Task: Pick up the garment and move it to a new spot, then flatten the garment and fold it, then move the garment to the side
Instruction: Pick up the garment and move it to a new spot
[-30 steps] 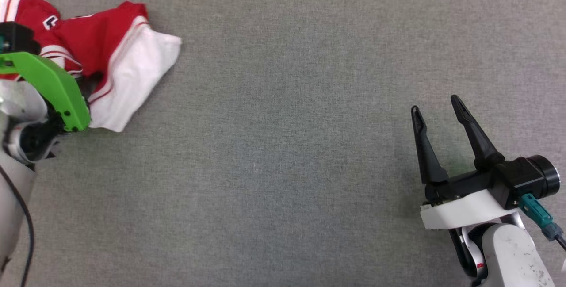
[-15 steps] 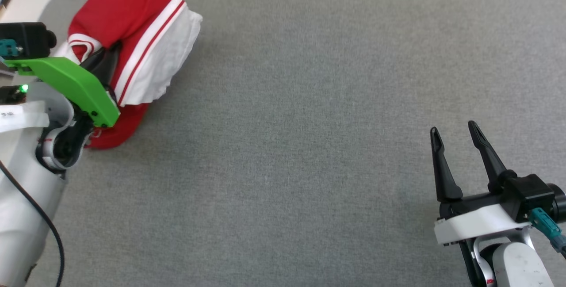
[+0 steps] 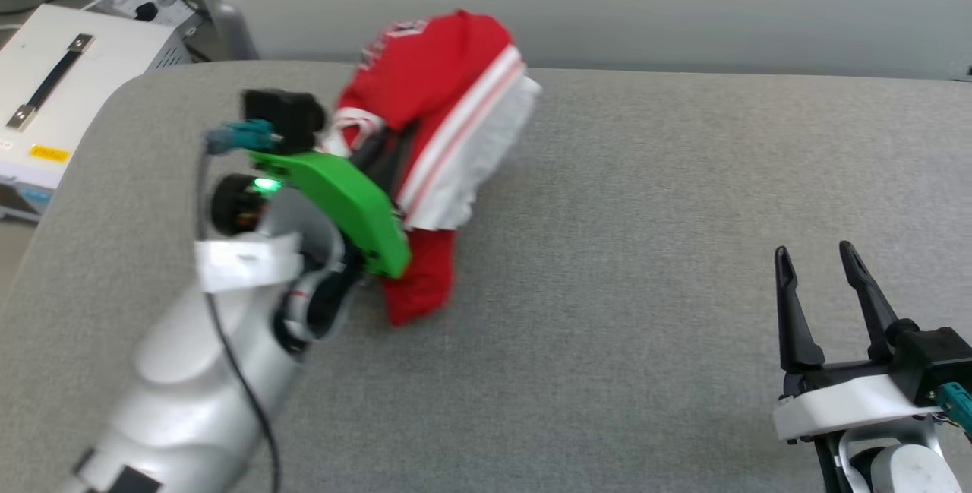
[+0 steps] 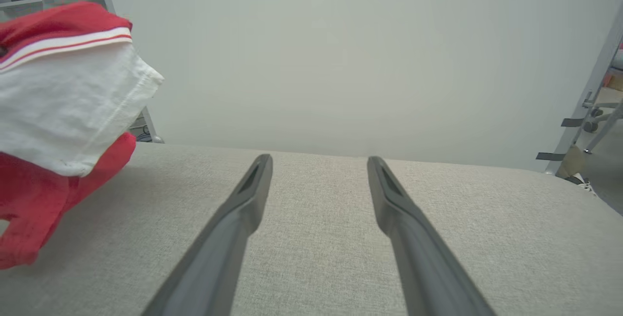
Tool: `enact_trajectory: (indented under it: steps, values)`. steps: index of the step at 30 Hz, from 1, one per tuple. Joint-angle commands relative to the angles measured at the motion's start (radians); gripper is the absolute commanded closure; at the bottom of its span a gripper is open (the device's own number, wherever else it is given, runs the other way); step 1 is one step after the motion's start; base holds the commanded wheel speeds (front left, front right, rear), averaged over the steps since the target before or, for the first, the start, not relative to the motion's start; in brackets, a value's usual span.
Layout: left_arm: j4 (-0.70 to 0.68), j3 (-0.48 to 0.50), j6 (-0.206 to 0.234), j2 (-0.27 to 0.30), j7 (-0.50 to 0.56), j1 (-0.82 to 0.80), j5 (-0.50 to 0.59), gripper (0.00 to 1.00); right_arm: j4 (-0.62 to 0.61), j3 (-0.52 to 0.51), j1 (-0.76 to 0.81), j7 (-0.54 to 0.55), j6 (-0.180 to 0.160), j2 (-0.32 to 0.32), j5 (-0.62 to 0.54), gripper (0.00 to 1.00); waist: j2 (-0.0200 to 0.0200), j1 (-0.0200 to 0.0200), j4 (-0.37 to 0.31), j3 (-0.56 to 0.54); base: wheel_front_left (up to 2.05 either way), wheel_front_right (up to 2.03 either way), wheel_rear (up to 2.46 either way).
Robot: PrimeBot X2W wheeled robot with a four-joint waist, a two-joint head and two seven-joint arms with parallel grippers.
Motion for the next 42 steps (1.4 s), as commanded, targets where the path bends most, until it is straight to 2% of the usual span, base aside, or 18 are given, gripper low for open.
enact_trajectory:
  steps: [1,4,9,16,17,18,21,23,26,34,38,41,42]
  values:
    - [-0.002,-0.019,0.015,-0.045,-0.016,0.015,0.012,1.0,-0.004,-0.009,0.011,-0.009,-0.001,0.0,0.001,0.0,-0.0001,0.0,-0.043,-0.014,0.0,0.0,0.0]
    - [0.025,-0.049,0.043,-0.132,-0.055,0.018,0.029,1.0,-0.006,-0.024,0.009,-0.009,-0.001,0.0,-0.003,0.0,-0.0001,0.0,-0.076,-0.005,0.0,0.0,0.0]
    - [0.12,-0.118,0.053,-0.265,-0.095,0.011,0.058,1.0,-0.007,-0.043,-0.002,-0.009,-0.001,0.001,0.003,0.0,-0.0001,0.0,-0.144,0.017,0.0,0.0,0.0]
    - [0.301,-0.219,0.054,-0.343,-0.136,0.005,0.093,1.0,-0.002,-0.033,-0.016,-0.009,-0.001,0.001,0.022,0.0,-0.0001,0.0,-0.219,0.053,0.0,0.0,0.0]
    - [0.329,-0.239,0.055,-0.347,-0.14,0.004,0.098,0.09,0.0,-0.029,-0.017,-0.009,-0.001,0.001,0.024,0.0,-0.0001,0.0,-0.226,0.057,0.0,0.0,0.0]
    - [0.353,-0.26,0.056,-0.35,-0.137,0.004,0.103,0.0,0.002,-0.025,-0.018,-0.009,-0.001,0.001,0.026,0.0,-0.0001,0.0,-0.231,0.06,0.0,0.0,0.0]
    - [0.401,-0.323,0.039,-0.353,-0.138,-0.001,0.106,0.0,0.01,-0.012,-0.021,-0.009,-0.001,0.001,0.032,0.0,-0.0001,0.0,-0.241,0.064,0.0,0.0,0.0]
    - [0.405,-0.339,0.049,-0.354,-0.181,-0.013,0.102,0.0,0.015,-0.007,-0.021,-0.009,-0.001,0.001,0.034,0.0,-0.0001,0.0,-0.239,0.062,0.0,0.0,0.0]
    - [0.409,-0.348,0.055,-0.354,-0.242,-0.035,0.087,0.0,0.021,-0.005,-0.019,-0.009,-0.001,0.001,0.034,0.0,-0.0001,0.0,-0.223,0.055,0.0,0.0,0.0]
    - [0.441,-0.342,0.031,-0.352,-0.345,-0.105,0.089,0.0,0.043,-0.006,0.004,-0.009,-0.001,0.001,0.017,0.0,-0.0001,0.0,-0.148,-0.009,0.0,0.0,0.0]
    - [0.431,-0.306,0.028,-0.3,-0.363,-0.113,0.139,0.0,0.048,-0.016,0.024,-0.009,-0.001,0.001,0.011,0.0,-0.0001,0.0,-0.102,-0.055,0.0,0.0,0.0]
    - [0.362,-0.254,0.018,-0.245,-0.365,-0.091,0.19,0.0,0.047,-0.022,0.039,-0.009,-0.001,0.001,0.01,0.0,-0.0001,0.0,-0.078,-0.079,0.0,0.0,0.0]
    - [0.317,-0.206,0.02,-0.216,-0.365,-0.058,0.201,0.0,0.046,-0.022,0.045,-0.009,-0.001,0.001,0.009,0.0,-0.0001,0.0,-0.069,-0.088,0.0,0.0,0.0]
